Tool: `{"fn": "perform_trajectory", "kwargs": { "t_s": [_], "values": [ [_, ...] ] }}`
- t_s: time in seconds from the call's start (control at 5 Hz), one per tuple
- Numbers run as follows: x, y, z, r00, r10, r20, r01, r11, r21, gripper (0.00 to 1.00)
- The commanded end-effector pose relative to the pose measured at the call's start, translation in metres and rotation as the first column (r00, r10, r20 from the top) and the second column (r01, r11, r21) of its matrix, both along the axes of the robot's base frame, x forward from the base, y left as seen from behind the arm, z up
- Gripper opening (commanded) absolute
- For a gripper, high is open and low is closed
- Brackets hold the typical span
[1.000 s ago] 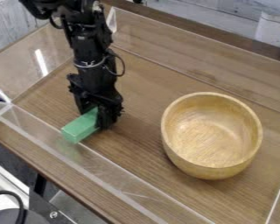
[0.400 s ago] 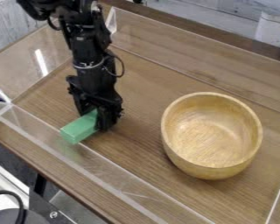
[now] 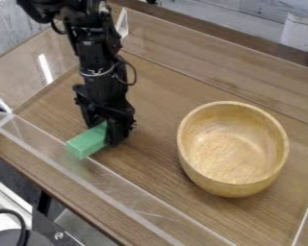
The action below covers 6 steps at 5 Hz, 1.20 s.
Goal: Remove the green block from inside the brown bowl and put it on the table
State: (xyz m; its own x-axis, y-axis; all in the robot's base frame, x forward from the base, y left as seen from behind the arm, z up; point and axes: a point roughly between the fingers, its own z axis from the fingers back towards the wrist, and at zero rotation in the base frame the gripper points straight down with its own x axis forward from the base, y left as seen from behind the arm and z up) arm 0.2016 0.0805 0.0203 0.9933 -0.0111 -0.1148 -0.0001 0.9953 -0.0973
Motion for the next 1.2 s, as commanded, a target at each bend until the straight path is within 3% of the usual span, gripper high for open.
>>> {"fn": "perform_trajectory", "kwargs": {
  "t_s": [0.0,0.2,0.4,0.6,0.8,1.0],
  "values": [
    [-0.006,-0.005,0.001,1.000,-0.002,-0.016,0.001,1.000,-0.018,0.00],
    [-0.007,-0.007,0.001,1.000,-0.003,-0.020,0.003,1.000,-0.027,0.00],
    [-0.006,-0.007,0.006,1.000,0.004,-0.018,-0.005,1.000,-0.028,1.00],
    [-0.004,-0.007,0.013,1.000,0.011,-0.004,-0.011,1.000,-0.028,1.00],
    [-0.002,-0.007,0.013,1.000,0.015,0.002,-0.015,0.999,-0.028,0.00],
    [-0.001,-0.007,0.018,1.000,0.020,0.009,-0.019,0.999,-0.031,0.00]
  ]
}}
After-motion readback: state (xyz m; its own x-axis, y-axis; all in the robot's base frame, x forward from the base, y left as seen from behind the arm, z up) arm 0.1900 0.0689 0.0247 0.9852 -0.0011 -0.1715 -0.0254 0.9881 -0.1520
